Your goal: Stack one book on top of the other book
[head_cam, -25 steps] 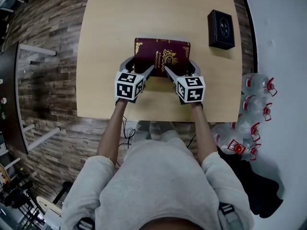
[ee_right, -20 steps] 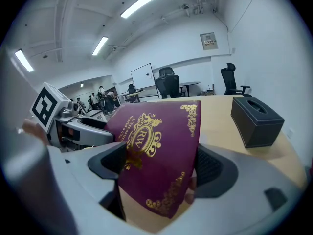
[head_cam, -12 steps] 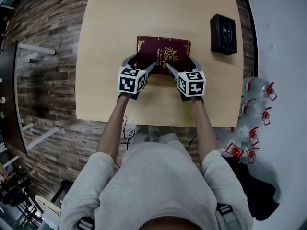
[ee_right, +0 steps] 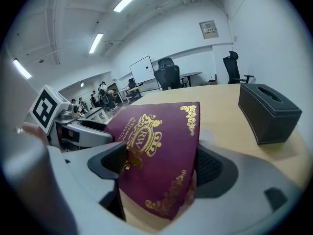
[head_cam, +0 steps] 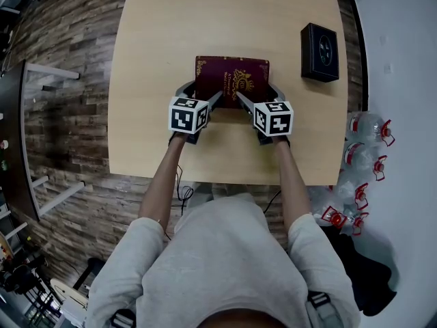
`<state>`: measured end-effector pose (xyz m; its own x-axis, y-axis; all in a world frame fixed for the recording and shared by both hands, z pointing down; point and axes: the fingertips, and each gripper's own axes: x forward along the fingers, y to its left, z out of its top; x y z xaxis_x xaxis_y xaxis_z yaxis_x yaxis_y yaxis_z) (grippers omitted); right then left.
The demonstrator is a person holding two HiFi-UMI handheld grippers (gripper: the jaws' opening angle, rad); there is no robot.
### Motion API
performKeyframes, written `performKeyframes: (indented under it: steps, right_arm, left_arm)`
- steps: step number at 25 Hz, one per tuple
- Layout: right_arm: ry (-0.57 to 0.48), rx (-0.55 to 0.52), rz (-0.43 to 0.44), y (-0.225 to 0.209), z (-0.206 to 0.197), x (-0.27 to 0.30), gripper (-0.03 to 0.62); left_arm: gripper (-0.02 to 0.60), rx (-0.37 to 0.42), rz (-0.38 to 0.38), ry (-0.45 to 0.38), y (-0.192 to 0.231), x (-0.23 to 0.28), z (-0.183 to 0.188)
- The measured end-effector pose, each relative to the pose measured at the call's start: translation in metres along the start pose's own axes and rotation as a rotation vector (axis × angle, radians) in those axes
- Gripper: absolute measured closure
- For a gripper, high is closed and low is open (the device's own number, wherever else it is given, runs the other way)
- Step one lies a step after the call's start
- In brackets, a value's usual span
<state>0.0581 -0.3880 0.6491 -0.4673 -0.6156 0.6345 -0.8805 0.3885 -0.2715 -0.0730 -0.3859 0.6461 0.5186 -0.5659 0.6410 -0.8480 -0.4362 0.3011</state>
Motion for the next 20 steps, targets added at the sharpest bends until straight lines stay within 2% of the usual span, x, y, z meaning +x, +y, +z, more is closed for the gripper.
performKeyframes:
  steps: [20]
  right_arm:
    - [0.043, 0.097, 0.033, -0.009, -0.004, 0.017, 0.161]
  left_arm:
    - [0.219, -0.076, -0.02, 0.026, 0.009, 0.016, -0.002]
